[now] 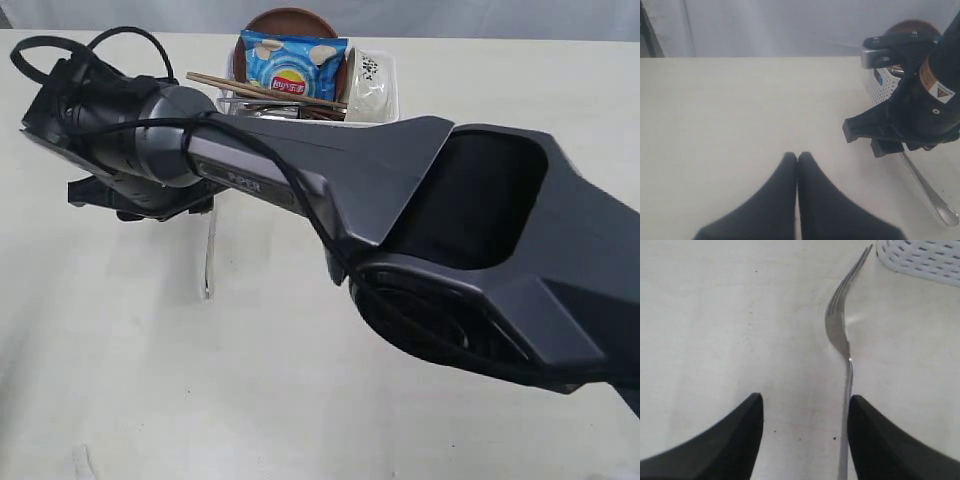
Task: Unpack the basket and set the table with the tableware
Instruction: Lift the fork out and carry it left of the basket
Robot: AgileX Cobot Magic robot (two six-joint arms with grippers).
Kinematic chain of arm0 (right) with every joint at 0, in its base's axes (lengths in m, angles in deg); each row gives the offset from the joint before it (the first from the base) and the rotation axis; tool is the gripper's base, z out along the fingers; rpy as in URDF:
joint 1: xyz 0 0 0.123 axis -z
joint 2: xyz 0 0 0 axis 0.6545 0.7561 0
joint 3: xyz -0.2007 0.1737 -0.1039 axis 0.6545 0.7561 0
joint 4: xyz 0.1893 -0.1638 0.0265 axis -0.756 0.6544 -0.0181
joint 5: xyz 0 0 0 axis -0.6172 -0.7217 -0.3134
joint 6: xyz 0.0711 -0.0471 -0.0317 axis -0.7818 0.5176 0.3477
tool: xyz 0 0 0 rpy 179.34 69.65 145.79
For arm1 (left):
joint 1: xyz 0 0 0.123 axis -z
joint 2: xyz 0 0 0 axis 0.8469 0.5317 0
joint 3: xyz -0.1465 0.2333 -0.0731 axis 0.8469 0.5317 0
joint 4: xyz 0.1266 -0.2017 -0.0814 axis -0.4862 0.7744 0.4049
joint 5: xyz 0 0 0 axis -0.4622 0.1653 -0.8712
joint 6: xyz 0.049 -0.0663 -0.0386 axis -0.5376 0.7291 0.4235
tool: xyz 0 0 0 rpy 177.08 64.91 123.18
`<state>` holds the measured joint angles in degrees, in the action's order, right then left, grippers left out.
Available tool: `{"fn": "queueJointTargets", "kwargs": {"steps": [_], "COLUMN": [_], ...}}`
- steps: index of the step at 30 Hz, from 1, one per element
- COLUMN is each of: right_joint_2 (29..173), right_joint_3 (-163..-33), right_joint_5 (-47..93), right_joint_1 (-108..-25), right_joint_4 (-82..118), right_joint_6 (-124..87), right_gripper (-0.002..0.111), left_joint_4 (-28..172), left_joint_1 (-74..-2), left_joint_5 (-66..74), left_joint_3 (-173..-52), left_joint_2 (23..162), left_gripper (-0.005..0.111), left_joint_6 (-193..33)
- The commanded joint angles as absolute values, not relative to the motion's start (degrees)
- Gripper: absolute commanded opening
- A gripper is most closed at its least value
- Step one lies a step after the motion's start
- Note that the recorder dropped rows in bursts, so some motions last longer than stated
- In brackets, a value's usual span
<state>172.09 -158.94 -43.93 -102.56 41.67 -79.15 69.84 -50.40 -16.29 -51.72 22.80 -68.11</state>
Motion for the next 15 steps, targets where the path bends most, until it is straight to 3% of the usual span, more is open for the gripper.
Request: {"fn": "queueJointTargets", "kwargs": {"steps": [1,4,9,15], "right_joint_2": [171.6,171.6,171.6,171.6], "right_joint_3": [-159.0,-159.0,-159.0,-159.0], "right_joint_5": [-47.4,-47.4,-47.4,-47.4], "right_joint_1": [-102.1,-102.1,-102.1,-100.0], "right_joint_4": [44.6,47.4,51.5,51.7], "right_joint_6": [-77.7,-74.9,-70.5,-68.1], "right_gripper": [0.049,0.042,-0.001,-0.001], "left_joint_4": [69.3,69.3,69.3,69.3], "left_joint_1": [-50.5,-50.5,-50.5,-50.5], "left_joint_5": [-15.7,-15.7,-15.7,-15.7], "left_joint_3": [-51.5,-51.5,-51.5,-51.5], "left_joint_2": [22.7,22.7,22.7,22.7], "left_gripper": [0.000,0.000,0.000,0.000], "left_joint_6": [-67.9,-67.9,-67.9,-67.9]}}
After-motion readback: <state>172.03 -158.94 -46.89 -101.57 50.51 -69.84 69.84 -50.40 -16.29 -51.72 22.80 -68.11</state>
